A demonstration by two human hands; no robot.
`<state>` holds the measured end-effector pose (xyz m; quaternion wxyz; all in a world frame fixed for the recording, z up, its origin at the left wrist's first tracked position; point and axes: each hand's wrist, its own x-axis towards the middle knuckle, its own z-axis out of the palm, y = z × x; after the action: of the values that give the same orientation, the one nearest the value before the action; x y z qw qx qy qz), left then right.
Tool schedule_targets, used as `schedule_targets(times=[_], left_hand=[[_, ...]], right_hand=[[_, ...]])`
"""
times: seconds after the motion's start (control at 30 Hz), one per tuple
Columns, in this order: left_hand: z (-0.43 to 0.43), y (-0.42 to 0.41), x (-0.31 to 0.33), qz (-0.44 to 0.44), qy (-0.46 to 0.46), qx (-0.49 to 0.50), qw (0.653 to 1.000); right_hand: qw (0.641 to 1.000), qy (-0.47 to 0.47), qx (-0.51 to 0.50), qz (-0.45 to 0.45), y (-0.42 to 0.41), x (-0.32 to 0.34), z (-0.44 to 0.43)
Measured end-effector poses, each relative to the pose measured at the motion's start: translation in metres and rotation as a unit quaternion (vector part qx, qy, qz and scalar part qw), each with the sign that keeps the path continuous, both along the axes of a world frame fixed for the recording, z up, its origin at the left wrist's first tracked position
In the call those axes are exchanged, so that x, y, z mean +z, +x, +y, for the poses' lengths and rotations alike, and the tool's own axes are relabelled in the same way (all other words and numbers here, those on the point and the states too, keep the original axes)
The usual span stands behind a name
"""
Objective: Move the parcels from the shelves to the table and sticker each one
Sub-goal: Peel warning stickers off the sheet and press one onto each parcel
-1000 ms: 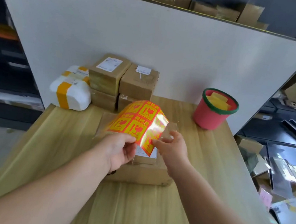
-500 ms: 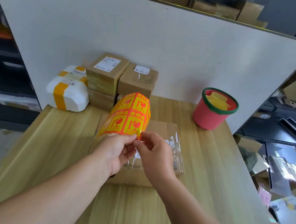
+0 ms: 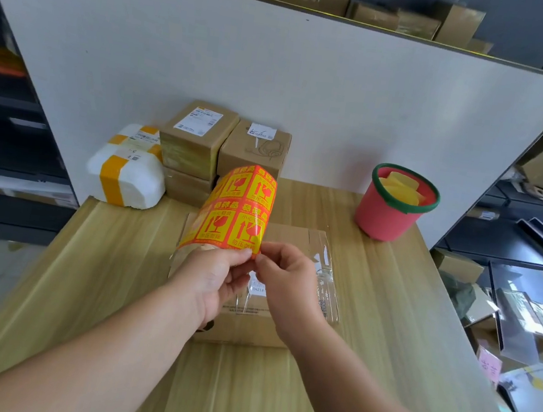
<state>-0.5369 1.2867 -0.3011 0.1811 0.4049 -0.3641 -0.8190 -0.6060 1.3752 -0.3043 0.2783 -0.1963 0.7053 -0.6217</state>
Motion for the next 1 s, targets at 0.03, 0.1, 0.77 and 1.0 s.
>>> schedule_targets(times=[0.03, 0.1, 0.77, 1.0], left_hand=[[0.0, 0.0, -0.001, -0.001, -0.003, -0.001, 1.0], [-0.001, -0.001, -0.001, -0.002, -0.007, -0.003, 1.0], [-0.008, -0.015, 0.003, -0.036, -0.006, 0.061, 0.997], [-0.002, -0.027, 0.0, -0.03, -0.001, 0.076, 0.997]], right_hand=[[1.0, -0.001, -0.002, 0.0, -0.001, 0.0, 0.0], [1.0, -0.002, -0.005, 0.001, -0.002, 0.0, 0.001], [0.995, 0.022, -0.074, 0.057, -0.037, 0.001, 0.022], [0.994, 0.013, -0.105, 0.023, -0.053, 0.002, 0.032]])
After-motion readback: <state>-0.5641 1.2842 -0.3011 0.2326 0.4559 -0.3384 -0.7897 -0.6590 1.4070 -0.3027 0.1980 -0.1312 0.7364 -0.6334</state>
